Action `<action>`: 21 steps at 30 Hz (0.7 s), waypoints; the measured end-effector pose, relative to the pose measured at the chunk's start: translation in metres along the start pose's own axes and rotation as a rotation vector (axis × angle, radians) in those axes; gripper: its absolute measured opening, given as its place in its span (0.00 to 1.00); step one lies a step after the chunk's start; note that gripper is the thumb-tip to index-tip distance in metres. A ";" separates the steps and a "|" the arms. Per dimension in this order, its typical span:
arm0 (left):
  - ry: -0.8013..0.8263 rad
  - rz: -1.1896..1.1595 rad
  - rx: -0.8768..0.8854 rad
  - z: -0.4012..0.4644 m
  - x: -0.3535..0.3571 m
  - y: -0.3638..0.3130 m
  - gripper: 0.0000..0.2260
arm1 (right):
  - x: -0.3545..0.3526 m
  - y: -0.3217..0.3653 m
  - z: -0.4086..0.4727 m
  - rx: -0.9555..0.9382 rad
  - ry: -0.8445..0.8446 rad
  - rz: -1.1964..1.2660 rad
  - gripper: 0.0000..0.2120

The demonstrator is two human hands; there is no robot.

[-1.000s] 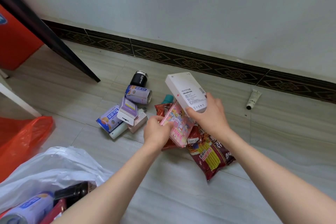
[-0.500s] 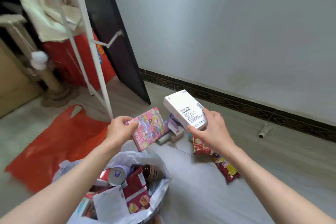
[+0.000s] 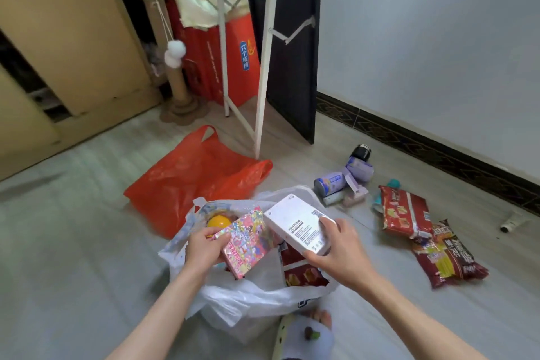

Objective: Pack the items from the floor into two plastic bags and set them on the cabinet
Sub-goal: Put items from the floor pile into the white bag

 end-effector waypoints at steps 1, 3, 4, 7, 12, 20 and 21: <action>0.004 -0.004 -0.015 0.005 0.000 0.007 0.09 | 0.005 0.002 0.002 -0.019 0.001 0.007 0.34; 0.009 0.034 -0.014 0.014 0.001 0.015 0.11 | 0.015 0.005 0.006 -0.072 -0.006 0.004 0.33; -0.001 0.097 0.012 0.018 0.001 0.017 0.12 | 0.020 0.006 0.008 -0.091 -0.004 -0.004 0.32; -0.053 0.304 0.116 0.025 0.000 0.021 0.13 | 0.040 0.007 0.014 -0.119 0.051 -0.056 0.31; -0.045 0.571 0.248 0.034 -0.003 0.024 0.12 | 0.066 0.002 0.015 -0.156 0.145 -0.111 0.37; -0.098 0.467 0.507 0.006 0.003 0.015 0.10 | 0.063 0.003 0.012 -0.280 0.139 -0.180 0.33; -0.118 0.406 0.551 -0.004 0.003 0.013 0.11 | 0.064 0.002 0.010 -0.289 0.147 -0.179 0.32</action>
Point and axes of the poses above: each hand's wrist, its own z-axis towards the middle knuckle, its own x-axis out of the palm, y = z × x, the point moved 4 cm from there along z, towards the middle knuckle
